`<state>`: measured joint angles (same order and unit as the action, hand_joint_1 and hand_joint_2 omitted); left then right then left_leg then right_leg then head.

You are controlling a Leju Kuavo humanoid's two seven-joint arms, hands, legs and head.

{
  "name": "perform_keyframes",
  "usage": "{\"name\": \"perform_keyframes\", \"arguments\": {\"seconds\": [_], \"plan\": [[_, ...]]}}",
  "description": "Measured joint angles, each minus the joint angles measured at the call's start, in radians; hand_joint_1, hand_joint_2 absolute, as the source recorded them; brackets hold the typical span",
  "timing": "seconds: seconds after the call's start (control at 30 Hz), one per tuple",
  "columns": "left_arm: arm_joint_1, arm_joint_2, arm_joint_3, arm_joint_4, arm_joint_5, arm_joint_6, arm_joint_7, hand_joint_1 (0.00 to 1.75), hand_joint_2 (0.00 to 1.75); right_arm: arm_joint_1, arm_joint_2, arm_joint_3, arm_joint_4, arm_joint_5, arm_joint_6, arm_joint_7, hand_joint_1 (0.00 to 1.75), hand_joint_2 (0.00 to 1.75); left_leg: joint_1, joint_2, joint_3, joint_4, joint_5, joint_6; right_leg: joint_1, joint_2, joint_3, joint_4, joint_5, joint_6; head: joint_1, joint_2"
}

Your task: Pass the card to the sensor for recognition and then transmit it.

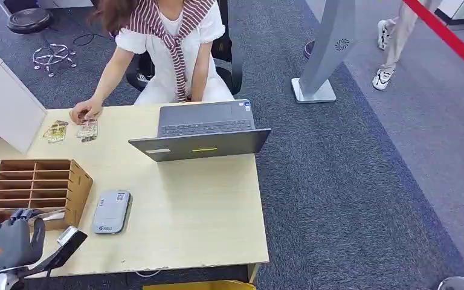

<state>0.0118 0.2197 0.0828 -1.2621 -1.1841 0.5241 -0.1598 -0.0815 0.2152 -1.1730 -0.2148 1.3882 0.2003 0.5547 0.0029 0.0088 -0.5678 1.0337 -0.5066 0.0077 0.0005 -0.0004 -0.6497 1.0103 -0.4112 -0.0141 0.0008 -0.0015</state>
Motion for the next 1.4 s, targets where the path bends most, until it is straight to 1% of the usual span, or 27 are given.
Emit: {"name": "perform_keyframes", "arguments": {"seconds": [0.2, 0.27, 0.47, 0.6, 0.67, 0.73, 0.8, 0.93, 1.13, 1.23, 1.33, 1.4], "plan": [[0.08, -0.005, -0.035, -0.218, -0.011, -0.019, -0.002, 1.75, 1.75, 0.0, 0.001, -0.003, 0.0, -0.01, -0.002, 0.001, 0.0, 1.75, 0.0, 0.0, 0.0, 0.0, -0.001, -0.001, 0.0, 0.0, 0.0, 0.0, 0.0, 0.0, 0.0, 0.0], [0.099, -0.006, -0.043, -0.275, -0.012, -0.024, -0.002, 1.75, 1.75, 0.0, 0.001, -0.004, 0.0, -0.012, -0.002, 0.001, 0.0, 1.75, 0.0, 0.0, 0.0, 0.0, -0.001, 0.0, 0.0, 0.0, 0.0, 0.0, -0.001, 0.0, 0.0, 0.0], [0.13, -0.005, -0.059, -0.37, 0.003, -0.027, -0.012, 1.75, 1.75, 0.001, 0.002, -0.008, 0.0, -0.018, -0.002, 0.001, 0.0, 1.75, 0.0, 0.0, 0.0, 0.0, -0.001, -0.001, 0.0, 0.0, 0.0, 0.0, -0.001, 0.0, 0.0, 0.0], [0.134, 0.003, -0.064, -0.423, 0.021, -0.032, -0.021, 1.75, 1.75, 0.001, 0.002, -0.011, 0.0, -0.017, -0.001, 0.001, 0.0, 1.75, 0.0, 0.0, 0.0, 0.0, -0.001, -0.001, 0.0, 0.0, 0.0, 0.0, -0.001, 0.0, 0.0, 0.0], [0.115, 0.005, -0.064, -0.431, 0.018, -0.037, -0.021, 1.75, 1.75, 0.0, 0.002, -0.011, 0.0, -0.012, -0.001, 0.002, 0.0, 1.75, 0.0, -0.001, 0.0, 0.0, -0.001, -0.001, 0.001, -0.001, 0.0, 0.0, -0.001, 0.0, 0.0, 0.0], [0.074, 0.008, -0.066, -0.426, 0.002, -0.047, -0.008, 1.75, 1.75, -0.001, 0.002, -0.011, 0.0, 0.002, 0.002, 0.003, 0.0, 1.75, 0.0, -0.001, 0.001, 0.0, 0.0, -0.001, 0.001, -0.001, 0.0, 0.0, -0.001, 0.0, 0.0, 0.0], [-0.019, 0.011, -0.07, -0.374, -0.021, -0.055, 0.015, 1.75, 1.75, -0.004, 0.002, -0.011, 0.0, 0.019, 0.006, 0.007, 0.0, 1.75, 0.0, -0.003, 0.0, 0.0, 0.001, 0.0, 0.001, -0.002, 0.001, 0.0, 0.0, 0.0, 0.0, 0.0], [-0.193, 0.016, -0.082, -0.228, -0.069, -0.051, 0.047, 1.75, 1.75, -0.007, 0.002, -0.005, 0.0, 0.039, 0.014, 0.012, 0.0, 1.75, 0.0, -0.002, 0.0, 0.0, 0.004, -0.002, 0.001, -0.003, 0.001, 0.0, 0.003, -0.003, -0.001, 0.0], [-0.49, 0.006, -0.124, 0.058, -0.151, -0.039, 0.096, 1.75, 1.75, -0.013, 0.001, 0.01, 0.0, 0.057, 0.023, 0.031, 0.0, 1.75, 0.0, -0.003, -0.001, 0.001, 0.006, -0.003, 0.001, -0.003, 0.0, 0.0, 0.006, -0.003, 0.0, 0.0], [-0.576, -0.006, -0.145, 0.154, -0.169, -0.034, 0.112, 1.75, 1.75, -0.014, 0.001, 0.016, 0.0, 0.057, 0.027, 0.037, 0.0, 1.75, 0.0, 0.001, 0.0, 0.001, 0.006, -0.003, 0.001, -0.001, -0.001, 0.0, 0.007, -0.004, -0.001, 0.0], [-0.625, -0.016, -0.164, 0.217, -0.177, -0.028, 0.122, 1.75, 1.75, -0.015, 0.001, 0.022, 0.0, 0.057, 0.029, 0.039, 0.0, 1.75, 0.0, 0.002, 0.0, 0.001, 0.006, -0.003, 0.001, 0.0, -0.002, 0.0, 0.007, -0.004, 0.0, 0.0], [-0.642, -0.02, -0.17, 0.251, -0.179, -0.026, 0.126, 1.75, 1.75, -0.015, 0.001, 0.025, 0.0, 0.057, 0.031, 0.042, 0.0, 1.75, 0.0, 0.002, 0.0, 0.001, 0.006, -0.003, 0.001, 0.0, -0.002, 0.0, 0.007, -0.004, 0.0, 0.0]]}}
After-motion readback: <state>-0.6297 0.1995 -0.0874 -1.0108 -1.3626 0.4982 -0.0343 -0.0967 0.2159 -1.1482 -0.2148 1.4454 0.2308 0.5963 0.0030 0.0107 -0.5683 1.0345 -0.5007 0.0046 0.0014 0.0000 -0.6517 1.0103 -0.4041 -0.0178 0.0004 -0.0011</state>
